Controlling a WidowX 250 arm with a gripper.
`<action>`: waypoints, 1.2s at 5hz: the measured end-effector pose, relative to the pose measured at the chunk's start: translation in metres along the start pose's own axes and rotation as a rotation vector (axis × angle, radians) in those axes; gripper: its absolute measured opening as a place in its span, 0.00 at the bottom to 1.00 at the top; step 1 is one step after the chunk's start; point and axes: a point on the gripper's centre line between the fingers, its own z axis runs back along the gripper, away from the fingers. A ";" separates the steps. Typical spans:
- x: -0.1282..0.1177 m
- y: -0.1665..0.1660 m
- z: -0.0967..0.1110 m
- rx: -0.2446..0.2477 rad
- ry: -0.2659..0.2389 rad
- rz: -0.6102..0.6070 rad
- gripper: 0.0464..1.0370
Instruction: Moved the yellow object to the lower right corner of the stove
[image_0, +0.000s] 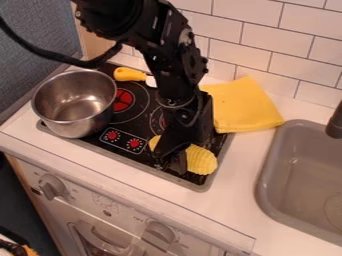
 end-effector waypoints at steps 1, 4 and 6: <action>0.002 -0.002 -0.016 -0.012 -0.026 -0.004 0.58; -0.001 -0.007 -0.026 -0.058 -0.013 0.002 0.94; 0.000 -0.003 -0.021 -0.060 -0.045 0.005 0.97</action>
